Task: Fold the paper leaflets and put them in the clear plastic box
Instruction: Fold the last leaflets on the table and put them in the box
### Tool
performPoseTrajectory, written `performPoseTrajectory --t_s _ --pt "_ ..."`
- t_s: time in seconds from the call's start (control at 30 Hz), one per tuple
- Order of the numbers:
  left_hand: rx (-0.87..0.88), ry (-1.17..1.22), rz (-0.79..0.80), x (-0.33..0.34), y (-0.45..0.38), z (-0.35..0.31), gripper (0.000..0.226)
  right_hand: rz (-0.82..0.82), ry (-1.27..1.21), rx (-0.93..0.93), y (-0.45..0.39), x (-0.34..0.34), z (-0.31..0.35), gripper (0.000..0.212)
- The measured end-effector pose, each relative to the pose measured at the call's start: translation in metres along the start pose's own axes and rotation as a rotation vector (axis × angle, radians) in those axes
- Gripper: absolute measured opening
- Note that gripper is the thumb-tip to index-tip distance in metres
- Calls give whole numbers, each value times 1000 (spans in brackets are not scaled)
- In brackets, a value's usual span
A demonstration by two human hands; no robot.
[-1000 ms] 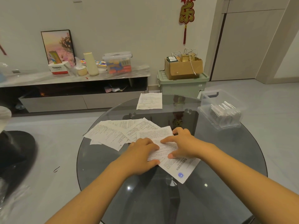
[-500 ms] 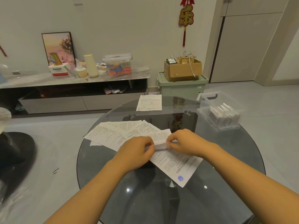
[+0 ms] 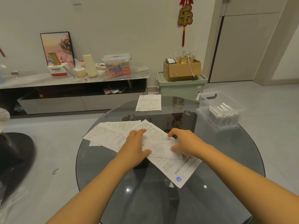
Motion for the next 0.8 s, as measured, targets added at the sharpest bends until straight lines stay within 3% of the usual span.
performPoseTrajectory --t_s 0.1,0.2,0.27,0.33,0.4,0.5,0.63,0.73,0.8 --pt "82 -112 -38 -3 2 -10 60 37 -71 40 -1 3 -1 30" --pt "137 -102 70 3 9 -22 42 151 -257 76 1 5 1 12" --pt "117 -59 206 11 15 -27 50 220 -370 92 4 3 3 13" --pt "77 -23 326 18 22 -26 72 248 -443 99 6 0 6 15" --pt "67 15 361 20 26 -26 88 247 -531 98 9 -3 9 17" --pt "57 101 293 18 24 -24 77 193 -703 58 9 -8 15 21" --pt "-24 181 111 7 16 -21 43 -71 -769 -3 4 -16 16 17" --pt "-98 200 -20 -2 9 -13 44 -251 -701 2 2 -17 13 20" --pt "-115 161 -30 -1 7 -7 55 -267 -672 -26 -2 -14 14 23"
Point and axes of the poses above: each hand's wrist, its own y-axis away from the middle knuckle, its own x-axis out of the palm, z = x × y, the point moved 6 cm from there along -y, towards the middle knuckle, and after that the axes turned 8 degrees about y, right-handed, at the moved point
